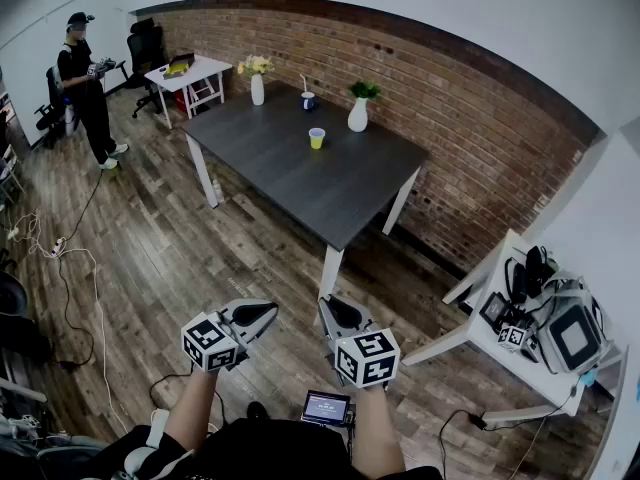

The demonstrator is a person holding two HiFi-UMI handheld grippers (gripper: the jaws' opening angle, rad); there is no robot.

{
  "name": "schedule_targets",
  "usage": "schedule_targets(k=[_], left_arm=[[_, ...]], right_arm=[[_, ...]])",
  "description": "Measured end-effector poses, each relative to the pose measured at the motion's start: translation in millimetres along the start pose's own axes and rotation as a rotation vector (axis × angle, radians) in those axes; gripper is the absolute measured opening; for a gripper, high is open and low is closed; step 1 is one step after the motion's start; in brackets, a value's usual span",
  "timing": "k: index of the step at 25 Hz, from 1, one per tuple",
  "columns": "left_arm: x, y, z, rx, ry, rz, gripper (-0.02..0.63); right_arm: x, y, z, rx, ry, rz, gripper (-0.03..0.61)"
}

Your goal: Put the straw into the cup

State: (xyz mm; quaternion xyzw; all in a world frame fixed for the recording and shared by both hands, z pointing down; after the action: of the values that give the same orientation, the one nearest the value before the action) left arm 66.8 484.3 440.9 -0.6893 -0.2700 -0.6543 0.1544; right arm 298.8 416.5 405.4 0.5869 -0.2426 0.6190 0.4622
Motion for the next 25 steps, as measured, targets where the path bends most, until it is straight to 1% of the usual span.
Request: schedule_targets(k=[10, 15, 25], left_arm=[[-0.9, -3.9, -10.4, -0.002, 0.007, 0.004, 0.003], [0.0, -1.6, -7.7, 0.007, 0.003, 0.008, 0.003], [2.0, 0.2, -2.2, 0.017, -0.002, 0.011, 0.003]], right_arm=[[-1.1, 3.9, -4.6, 0.006, 0.008, 0.012, 0.048], [-0.8, -0.5, -2.0, 0.009, 0.011, 0.016, 0.048], [2.7, -5.6, -0.8, -0.017, 0.033, 0.019, 0.049]])
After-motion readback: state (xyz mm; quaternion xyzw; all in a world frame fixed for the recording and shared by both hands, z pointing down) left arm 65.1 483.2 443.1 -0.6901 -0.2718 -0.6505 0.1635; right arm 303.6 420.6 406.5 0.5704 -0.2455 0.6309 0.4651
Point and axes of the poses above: the fingertips, and each gripper's own axes: y forward along the fingers, z to its right, x out of its underside, the point moved 10 cm from there along -y, backward along the fingers, and after that the axes turned 6 degrees about -x, right-handed, at the moved point
